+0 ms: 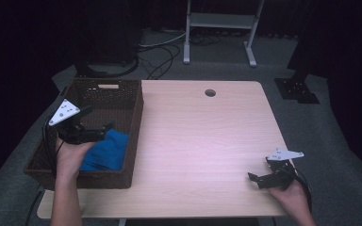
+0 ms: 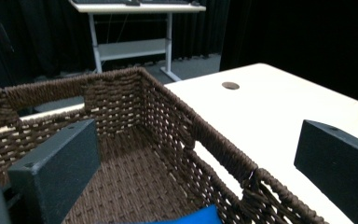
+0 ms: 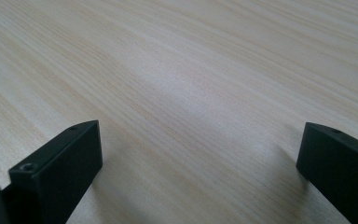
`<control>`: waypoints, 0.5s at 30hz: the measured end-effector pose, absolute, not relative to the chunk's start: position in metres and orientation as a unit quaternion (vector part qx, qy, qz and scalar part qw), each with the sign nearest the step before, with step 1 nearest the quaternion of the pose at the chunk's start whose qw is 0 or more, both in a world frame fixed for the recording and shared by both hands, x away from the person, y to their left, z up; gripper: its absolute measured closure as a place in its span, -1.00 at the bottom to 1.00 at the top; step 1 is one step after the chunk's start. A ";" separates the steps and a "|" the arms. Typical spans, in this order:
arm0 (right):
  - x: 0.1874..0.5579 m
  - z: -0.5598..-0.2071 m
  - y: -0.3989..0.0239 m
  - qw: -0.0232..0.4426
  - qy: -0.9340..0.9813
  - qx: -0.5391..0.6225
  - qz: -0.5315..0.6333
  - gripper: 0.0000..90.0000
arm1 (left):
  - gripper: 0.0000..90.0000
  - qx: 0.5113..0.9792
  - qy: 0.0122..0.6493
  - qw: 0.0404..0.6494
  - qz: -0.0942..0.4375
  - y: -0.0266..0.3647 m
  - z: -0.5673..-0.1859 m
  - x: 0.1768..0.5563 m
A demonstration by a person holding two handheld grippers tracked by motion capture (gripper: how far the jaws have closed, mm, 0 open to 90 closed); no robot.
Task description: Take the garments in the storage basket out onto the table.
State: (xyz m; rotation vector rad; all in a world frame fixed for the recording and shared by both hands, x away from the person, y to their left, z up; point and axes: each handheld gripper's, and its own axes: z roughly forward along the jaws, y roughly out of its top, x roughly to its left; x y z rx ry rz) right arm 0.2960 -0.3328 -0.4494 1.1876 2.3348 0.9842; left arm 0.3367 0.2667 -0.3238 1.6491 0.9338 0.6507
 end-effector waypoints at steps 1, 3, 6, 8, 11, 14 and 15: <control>0.296 -0.449 -0.333 0.171 0.822 0.418 0.347 -1.00 | -1.00 0.696 0.392 0.536 0.273 0.267 -0.324 0.337; 0.296 -0.449 -0.333 0.171 0.822 0.418 0.346 -1.00 | -1.00 0.699 0.394 0.533 0.270 0.267 -0.325 0.338; 0.296 -0.449 -0.333 0.171 0.822 0.419 0.346 -1.00 | -1.00 0.703 0.395 0.526 0.269 0.265 -0.326 0.339; 0.296 -0.449 -0.333 0.171 0.822 0.419 0.346 -1.00 | -1.00 0.706 0.398 0.521 0.269 0.265 -0.326 0.339; 0.296 -0.449 -0.333 0.171 0.822 0.419 0.346 -1.00 | -1.00 0.709 0.403 0.514 0.267 0.263 -0.327 0.340; 0.296 -0.449 -0.333 0.171 0.822 0.419 0.346 -1.00 | -1.00 0.713 0.409 0.505 0.263 0.263 -0.329 0.341; 0.296 -0.449 -0.333 0.171 0.822 0.419 0.346 -1.00 | -1.00 0.714 0.411 0.503 0.261 0.262 -0.329 0.342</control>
